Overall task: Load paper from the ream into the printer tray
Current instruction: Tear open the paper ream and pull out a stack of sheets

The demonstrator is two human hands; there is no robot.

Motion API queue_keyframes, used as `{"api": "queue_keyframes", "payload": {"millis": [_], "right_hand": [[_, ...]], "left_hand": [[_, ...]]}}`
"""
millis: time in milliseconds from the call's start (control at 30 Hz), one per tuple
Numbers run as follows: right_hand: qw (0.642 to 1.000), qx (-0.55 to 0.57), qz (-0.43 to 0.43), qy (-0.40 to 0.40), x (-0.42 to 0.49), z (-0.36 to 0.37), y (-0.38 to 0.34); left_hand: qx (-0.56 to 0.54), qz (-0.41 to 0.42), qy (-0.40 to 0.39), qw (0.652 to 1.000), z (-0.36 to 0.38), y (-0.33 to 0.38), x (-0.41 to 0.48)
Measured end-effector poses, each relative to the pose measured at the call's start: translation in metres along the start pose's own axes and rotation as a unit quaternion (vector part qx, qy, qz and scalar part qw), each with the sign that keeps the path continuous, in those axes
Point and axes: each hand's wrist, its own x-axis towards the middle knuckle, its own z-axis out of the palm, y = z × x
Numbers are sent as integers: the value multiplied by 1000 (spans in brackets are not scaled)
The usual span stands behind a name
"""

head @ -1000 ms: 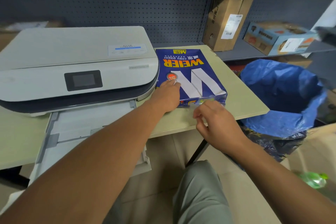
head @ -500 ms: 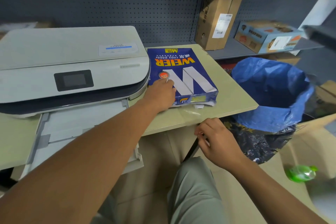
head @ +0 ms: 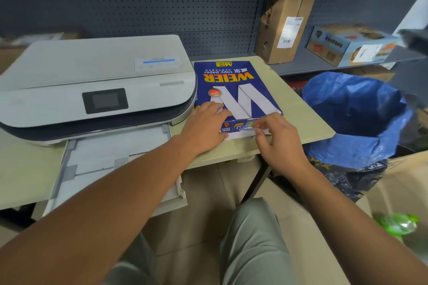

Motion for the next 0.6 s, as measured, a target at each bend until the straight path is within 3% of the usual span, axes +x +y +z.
{"api": "queue_keyframes", "payload": {"millis": [300,600], "right_hand": [[995,-60,-8,-82,17,11,3],[992,-94,-23,-86,9,15,6]], "left_hand": [[47,24,5,999,-16,8,-5],[73,40,33,996,-21,9,-11]]}}
